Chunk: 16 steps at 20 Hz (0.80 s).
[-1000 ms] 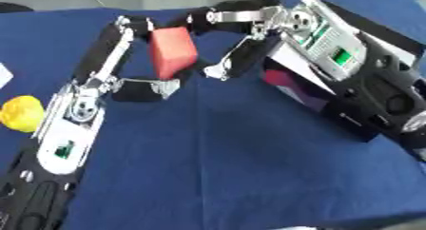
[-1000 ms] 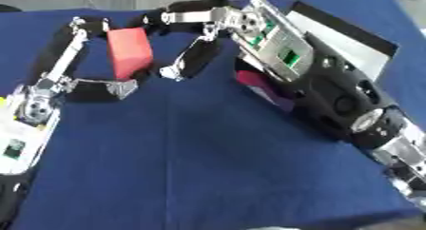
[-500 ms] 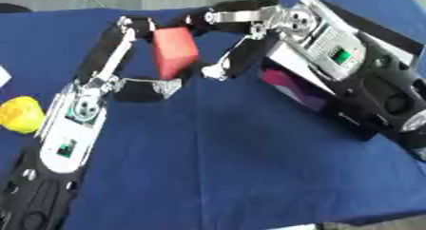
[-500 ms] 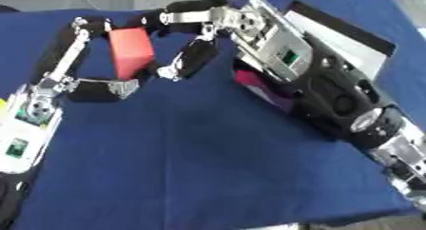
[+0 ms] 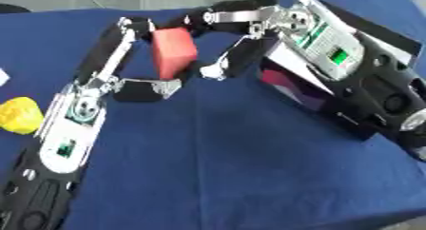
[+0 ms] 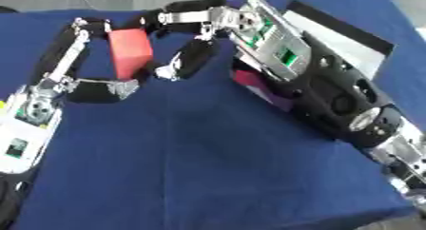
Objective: Pick up the objects with one hand, pass them to the other hand, and then place them into the box on the other side of the table.
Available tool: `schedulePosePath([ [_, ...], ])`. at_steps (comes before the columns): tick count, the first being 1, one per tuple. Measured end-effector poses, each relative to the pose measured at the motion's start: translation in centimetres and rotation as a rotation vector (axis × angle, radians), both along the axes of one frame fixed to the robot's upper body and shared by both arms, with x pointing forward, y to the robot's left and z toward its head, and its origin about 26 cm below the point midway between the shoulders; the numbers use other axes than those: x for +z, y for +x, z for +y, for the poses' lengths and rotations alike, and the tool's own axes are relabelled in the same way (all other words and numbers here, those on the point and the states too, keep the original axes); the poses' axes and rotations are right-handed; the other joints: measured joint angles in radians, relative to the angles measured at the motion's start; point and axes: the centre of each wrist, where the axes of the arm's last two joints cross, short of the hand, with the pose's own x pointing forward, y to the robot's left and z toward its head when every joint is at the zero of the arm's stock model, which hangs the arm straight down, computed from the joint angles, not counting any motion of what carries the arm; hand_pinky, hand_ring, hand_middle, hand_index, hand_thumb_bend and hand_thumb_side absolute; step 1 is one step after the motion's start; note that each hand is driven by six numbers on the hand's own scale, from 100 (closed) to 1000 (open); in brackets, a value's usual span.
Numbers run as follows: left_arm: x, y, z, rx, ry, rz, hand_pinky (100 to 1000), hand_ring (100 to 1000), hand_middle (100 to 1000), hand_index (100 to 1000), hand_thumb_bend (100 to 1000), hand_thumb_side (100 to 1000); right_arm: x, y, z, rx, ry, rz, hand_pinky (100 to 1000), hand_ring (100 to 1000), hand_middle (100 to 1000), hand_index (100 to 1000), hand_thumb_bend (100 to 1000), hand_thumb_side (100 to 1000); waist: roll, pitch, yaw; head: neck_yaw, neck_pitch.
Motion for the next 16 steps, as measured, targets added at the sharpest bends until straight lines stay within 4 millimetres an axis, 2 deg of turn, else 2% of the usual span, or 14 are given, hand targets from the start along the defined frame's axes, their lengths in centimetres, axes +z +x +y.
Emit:
schedulePosePath([
  [1,-0.04,0.02,0.0,-0.001,-0.002,0.0,657,548,446,509,100,318,-0.04,0.04,-0.03,-0.004,0.001,0.003,969,992,980,895,100,276,0.0,0.0,0.0,0.0,0.0],
  [2,-0.05,0.02,0.0,-0.002,-0.004,-0.001,658,549,451,516,100,318,-0.08,0.08,-0.06,-0.008,0.005,0.007,961,956,920,840,100,282,0.0,0.0,0.0,-0.001,0.0],
  [4,-0.06,0.03,0.0,-0.004,-0.009,-0.003,659,550,454,520,100,310,-0.13,0.12,-0.13,-0.019,0.017,0.014,953,916,869,793,100,296,0.0,0.0,0.0,-0.003,0.0],
  [7,-0.09,0.05,0.01,-0.004,-0.012,-0.003,658,551,460,530,100,292,-0.21,0.12,-0.16,-0.034,0.042,0.024,943,885,828,752,100,313,0.0,0.0,0.0,-0.003,0.0],
  [9,-0.09,0.04,-0.02,-0.001,-0.019,-0.002,659,553,465,536,100,240,-0.25,0.11,-0.15,-0.045,0.059,0.028,936,870,810,731,100,338,0.0,0.0,0.0,-0.004,0.0],
  [10,-0.07,0.04,-0.05,0.0,-0.024,-0.001,659,554,468,542,100,185,-0.29,0.11,-0.14,-0.05,0.066,0.03,933,861,800,716,100,336,0.0,0.0,-0.001,-0.004,0.0],
  [14,0.0,0.07,-0.05,0.01,-0.035,-0.001,661,557,477,553,100,108,-0.43,0.1,-0.17,-0.064,0.095,0.034,919,834,777,685,100,342,0.0,0.0,-0.001,-0.004,0.0],
  [16,0.03,0.07,-0.06,0.014,-0.036,-0.002,661,558,479,555,100,100,-0.46,0.09,-0.16,-0.066,0.105,0.035,917,831,775,683,100,334,0.0,0.0,-0.001,-0.006,0.0],
])
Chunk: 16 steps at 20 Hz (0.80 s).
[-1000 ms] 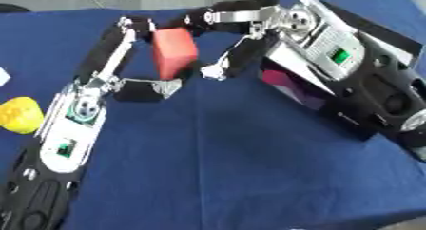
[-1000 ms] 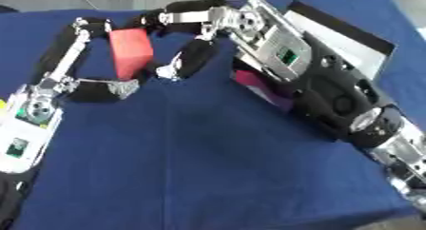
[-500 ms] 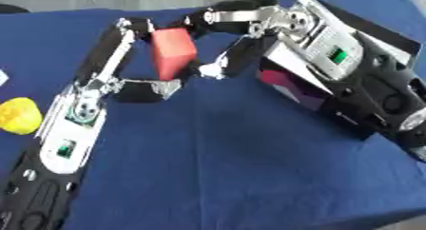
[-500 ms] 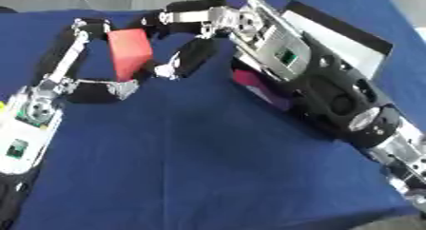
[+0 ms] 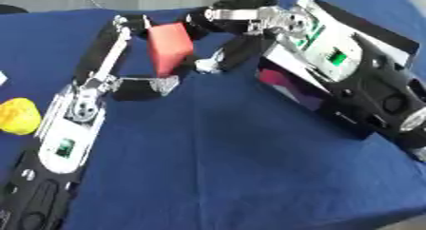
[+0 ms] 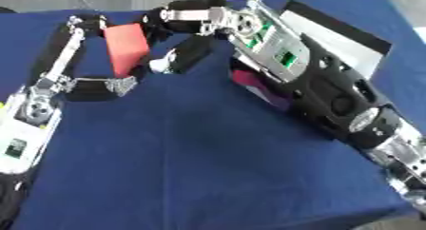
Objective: Pick up the objects with one hand, pass them to the other hand, and then place them into the box on the other side of the table.
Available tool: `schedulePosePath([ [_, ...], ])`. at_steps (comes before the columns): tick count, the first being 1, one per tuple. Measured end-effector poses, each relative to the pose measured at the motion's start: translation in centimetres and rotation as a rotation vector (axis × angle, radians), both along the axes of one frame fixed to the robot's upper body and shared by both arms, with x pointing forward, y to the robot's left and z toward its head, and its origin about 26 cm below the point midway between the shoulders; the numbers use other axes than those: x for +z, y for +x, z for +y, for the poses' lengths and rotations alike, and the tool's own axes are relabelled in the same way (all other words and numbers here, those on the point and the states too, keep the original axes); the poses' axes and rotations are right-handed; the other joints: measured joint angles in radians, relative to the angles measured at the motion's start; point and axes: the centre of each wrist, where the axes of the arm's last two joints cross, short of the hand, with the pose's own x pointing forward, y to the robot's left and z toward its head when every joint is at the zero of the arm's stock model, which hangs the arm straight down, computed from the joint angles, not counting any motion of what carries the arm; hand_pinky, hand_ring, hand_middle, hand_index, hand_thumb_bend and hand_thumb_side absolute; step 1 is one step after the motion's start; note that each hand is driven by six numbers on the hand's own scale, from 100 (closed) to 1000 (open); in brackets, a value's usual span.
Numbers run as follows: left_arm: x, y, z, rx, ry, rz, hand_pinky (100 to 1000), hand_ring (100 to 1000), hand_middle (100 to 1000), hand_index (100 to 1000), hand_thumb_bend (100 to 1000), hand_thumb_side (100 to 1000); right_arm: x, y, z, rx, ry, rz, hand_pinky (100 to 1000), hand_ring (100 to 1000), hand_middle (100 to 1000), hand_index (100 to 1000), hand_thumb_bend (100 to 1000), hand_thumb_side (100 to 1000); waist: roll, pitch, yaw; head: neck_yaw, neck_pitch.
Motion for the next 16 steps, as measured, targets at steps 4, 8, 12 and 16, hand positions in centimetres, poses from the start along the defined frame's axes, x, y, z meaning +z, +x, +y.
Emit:
schedulePosePath([
  [4,0.05,-0.03,-0.03,0.006,0.005,-0.005,663,562,483,561,100,100,-0.08,-0.01,-0.02,0.002,0.01,0.001,911,826,768,676,100,268,0.0,0.0,-0.002,-0.003,0.0],
  [8,0.06,-0.08,-0.15,0.01,0.014,-0.007,680,578,503,592,100,100,-0.08,-0.01,-0.08,0.005,0.013,0.003,906,823,756,664,100,156,0.0,0.001,-0.003,-0.005,0.0],
  [12,0.1,-0.14,-0.34,0.013,0.03,-0.009,724,644,586,699,163,100,-0.04,0.0,-0.22,0.009,0.01,0.005,902,821,749,655,100,100,0.0,0.001,-0.003,-0.007,0.0],
  [16,0.3,-0.13,-0.41,0.008,0.059,-0.023,761,705,656,793,344,100,-0.01,0.01,-0.35,0.011,0.009,0.01,898,818,742,649,100,100,0.0,0.001,-0.003,-0.008,0.0],
])
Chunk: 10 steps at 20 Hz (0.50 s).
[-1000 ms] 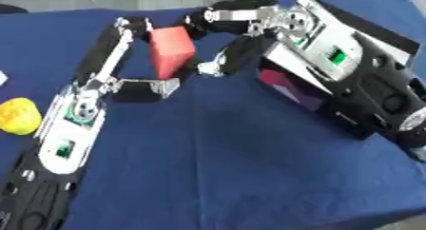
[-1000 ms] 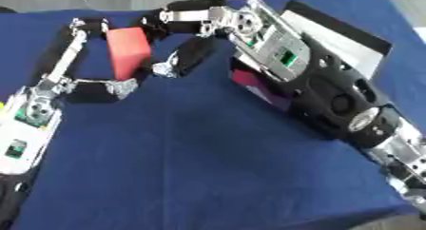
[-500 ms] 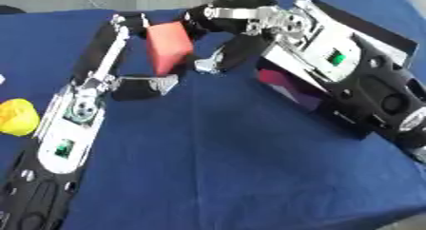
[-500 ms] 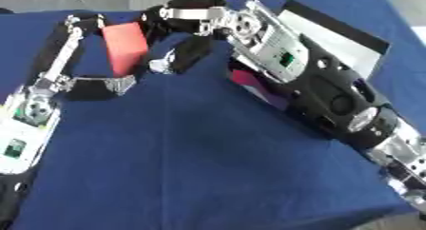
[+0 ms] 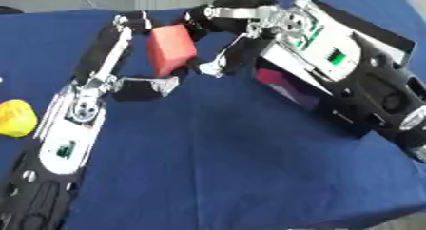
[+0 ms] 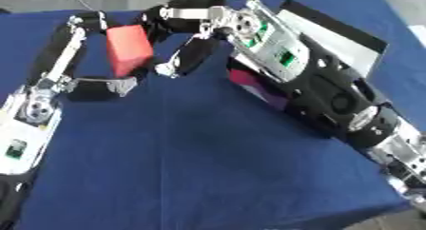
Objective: Pick up the objects with one hand, pass them to the other hand, and then place them into the box on the other side of the table.
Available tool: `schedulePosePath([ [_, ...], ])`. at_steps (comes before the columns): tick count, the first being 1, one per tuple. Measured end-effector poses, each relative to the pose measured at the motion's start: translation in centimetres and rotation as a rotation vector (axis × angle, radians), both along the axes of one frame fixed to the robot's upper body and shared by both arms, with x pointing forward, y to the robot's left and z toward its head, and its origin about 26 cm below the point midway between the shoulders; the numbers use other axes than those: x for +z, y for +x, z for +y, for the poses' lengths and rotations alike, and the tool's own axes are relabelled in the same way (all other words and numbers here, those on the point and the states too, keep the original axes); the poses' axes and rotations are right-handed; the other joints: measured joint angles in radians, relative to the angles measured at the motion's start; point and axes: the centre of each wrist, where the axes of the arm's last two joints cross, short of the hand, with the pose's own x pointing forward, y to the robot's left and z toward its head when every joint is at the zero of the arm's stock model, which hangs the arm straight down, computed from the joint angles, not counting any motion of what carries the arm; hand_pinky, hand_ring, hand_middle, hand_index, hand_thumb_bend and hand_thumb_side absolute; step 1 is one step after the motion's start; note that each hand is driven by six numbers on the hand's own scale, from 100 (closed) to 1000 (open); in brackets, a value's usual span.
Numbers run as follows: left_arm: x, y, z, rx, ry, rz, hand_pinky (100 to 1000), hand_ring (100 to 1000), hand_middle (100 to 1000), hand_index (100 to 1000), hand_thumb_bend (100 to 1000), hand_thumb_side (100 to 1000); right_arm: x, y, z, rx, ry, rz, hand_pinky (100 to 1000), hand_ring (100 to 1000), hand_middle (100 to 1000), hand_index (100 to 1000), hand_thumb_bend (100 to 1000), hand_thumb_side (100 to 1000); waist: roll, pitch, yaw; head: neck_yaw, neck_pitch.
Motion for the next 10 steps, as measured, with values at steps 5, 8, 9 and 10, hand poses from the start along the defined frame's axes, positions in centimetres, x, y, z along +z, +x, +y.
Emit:
schedulePosePath([
  [5,0.07,0.04,0.07,-0.007,0.021,-0.022,761,718,669,820,448,159,0.05,0.01,-0.12,-0.002,-0.002,0.008,895,817,735,641,100,100,0.0,0.0,0.0,-0.004,0.0],
  [8,0.01,0.06,0.08,-0.005,0.025,-0.03,763,728,680,830,490,217,0.07,0.01,-0.15,-0.008,0.0,0.014,892,814,729,636,100,100,0.0,0.0,-0.001,-0.007,0.0],
  [9,-0.03,0.09,0.11,-0.001,0.028,-0.032,766,735,685,832,525,264,0.1,0.02,-0.19,-0.01,0.001,0.015,892,814,728,636,100,100,0.0,0.0,-0.001,-0.007,0.0],
  [10,-0.08,0.11,0.12,0.003,0.031,-0.034,767,737,687,832,539,284,0.13,0.02,-0.22,-0.014,0.003,0.016,892,814,727,635,100,100,0.0,0.0,-0.001,-0.008,0.0],
])
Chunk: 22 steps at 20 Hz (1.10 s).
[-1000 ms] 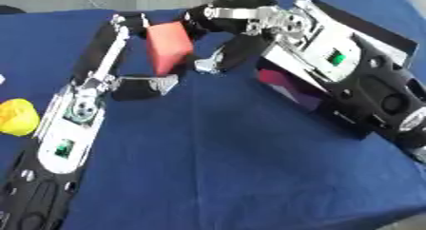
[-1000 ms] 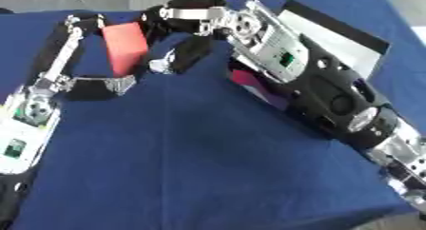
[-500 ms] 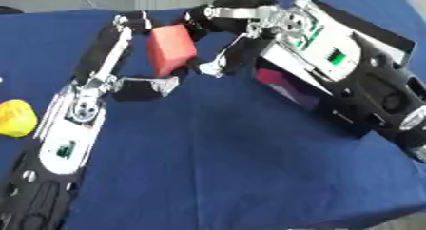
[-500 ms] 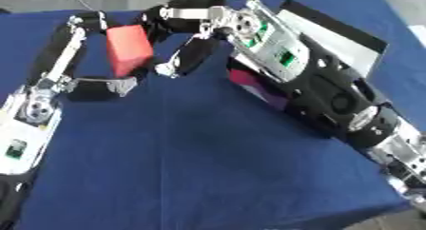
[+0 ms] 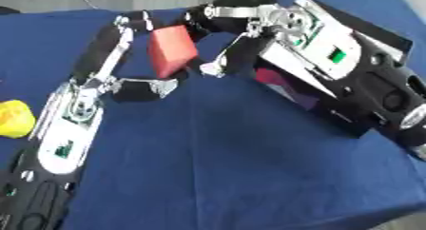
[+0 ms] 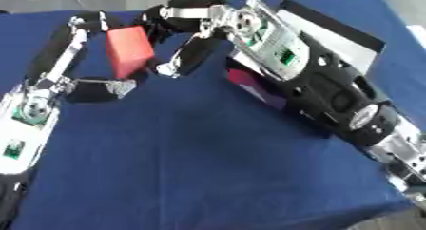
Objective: Pick up the objects with one hand, pass them to the other hand, and then place them into the box on the other side of the table.
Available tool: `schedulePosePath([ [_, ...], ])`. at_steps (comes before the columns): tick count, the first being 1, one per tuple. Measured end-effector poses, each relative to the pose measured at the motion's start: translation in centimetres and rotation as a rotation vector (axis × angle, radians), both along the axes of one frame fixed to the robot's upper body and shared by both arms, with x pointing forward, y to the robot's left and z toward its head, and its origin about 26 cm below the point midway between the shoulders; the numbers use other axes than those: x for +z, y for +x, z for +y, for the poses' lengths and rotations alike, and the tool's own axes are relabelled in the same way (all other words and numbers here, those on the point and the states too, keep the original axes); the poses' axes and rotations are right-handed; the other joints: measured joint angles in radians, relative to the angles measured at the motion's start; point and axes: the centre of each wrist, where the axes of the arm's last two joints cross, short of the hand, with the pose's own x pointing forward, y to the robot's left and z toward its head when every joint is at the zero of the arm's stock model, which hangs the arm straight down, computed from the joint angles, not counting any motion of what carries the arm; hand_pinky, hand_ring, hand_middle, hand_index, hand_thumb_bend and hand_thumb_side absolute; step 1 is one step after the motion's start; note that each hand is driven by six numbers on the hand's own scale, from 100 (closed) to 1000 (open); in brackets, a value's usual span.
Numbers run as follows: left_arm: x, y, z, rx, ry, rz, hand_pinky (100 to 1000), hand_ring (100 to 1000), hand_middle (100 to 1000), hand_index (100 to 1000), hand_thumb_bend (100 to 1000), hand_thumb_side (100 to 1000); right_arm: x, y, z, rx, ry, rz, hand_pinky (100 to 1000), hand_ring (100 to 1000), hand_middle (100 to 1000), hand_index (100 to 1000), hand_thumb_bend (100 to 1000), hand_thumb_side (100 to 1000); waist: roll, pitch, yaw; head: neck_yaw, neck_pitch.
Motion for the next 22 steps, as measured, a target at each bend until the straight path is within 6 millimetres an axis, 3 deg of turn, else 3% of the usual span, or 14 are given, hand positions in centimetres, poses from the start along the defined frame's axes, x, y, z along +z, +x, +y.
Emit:
schedulePosePath([
  [4,-0.06,0.03,0.0,0.017,0.01,-0.013,777,754,700,838,621,448,0.05,0.01,-0.05,-0.009,0.007,0.004,892,814,726,634,100,100,0.0,0.0,-0.001,-0.001,0.0],
  [6,-0.07,0.03,0.0,0.022,0.013,-0.019,782,758,705,840,633,484,0.06,0.01,-0.06,-0.013,0.01,0.005,892,814,725,633,100,100,0.0,0.0,-0.002,-0.001,0.0],
  [22,-0.95,0.29,0.12,0.136,-0.031,0.011,777,752,691,819,621,492,0.11,-0.01,-0.04,-0.018,0.021,0.008,891,813,722,631,100,100,0.0,0.0,-0.01,-0.008,0.0],
])
